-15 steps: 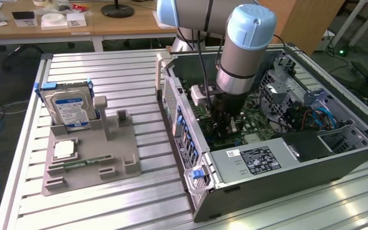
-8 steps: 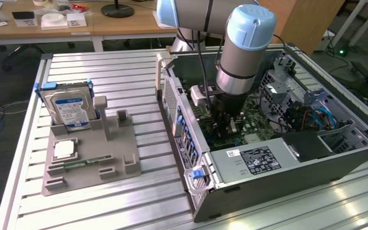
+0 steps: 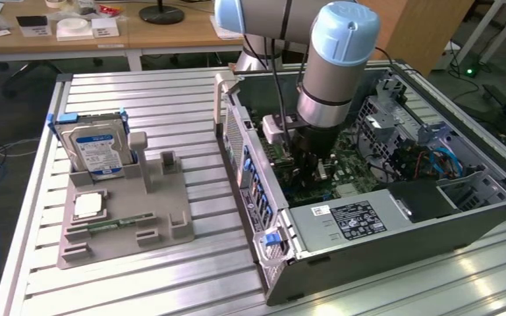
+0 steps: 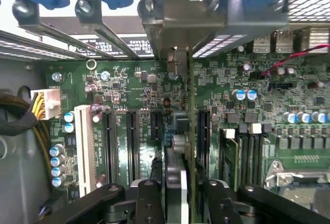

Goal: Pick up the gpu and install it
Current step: 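Insert the gpu into the slot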

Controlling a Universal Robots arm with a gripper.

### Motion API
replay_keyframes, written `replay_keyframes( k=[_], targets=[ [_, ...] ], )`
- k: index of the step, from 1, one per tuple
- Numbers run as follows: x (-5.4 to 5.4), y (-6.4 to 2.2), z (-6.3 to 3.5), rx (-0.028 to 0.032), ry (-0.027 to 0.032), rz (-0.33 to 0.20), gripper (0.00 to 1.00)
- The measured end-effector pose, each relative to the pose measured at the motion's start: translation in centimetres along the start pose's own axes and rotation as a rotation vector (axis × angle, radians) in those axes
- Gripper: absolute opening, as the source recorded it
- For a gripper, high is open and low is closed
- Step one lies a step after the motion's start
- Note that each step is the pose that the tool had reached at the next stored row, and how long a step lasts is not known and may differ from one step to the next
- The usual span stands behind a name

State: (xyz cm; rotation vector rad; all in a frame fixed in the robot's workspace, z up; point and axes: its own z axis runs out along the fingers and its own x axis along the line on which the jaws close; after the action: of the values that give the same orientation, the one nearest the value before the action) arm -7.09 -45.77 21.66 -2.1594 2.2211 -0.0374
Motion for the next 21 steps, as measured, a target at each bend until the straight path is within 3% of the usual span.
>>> replay_keyframes(
  k=[16,21],
  targets=[
    [-0.1,-0.24,-5.15,0.0184,-0.0003,0.000,0.36],
    [-0.1,-0.26,-5.61,0.0197,-0.0006,0.000,0.34]
  ],
)
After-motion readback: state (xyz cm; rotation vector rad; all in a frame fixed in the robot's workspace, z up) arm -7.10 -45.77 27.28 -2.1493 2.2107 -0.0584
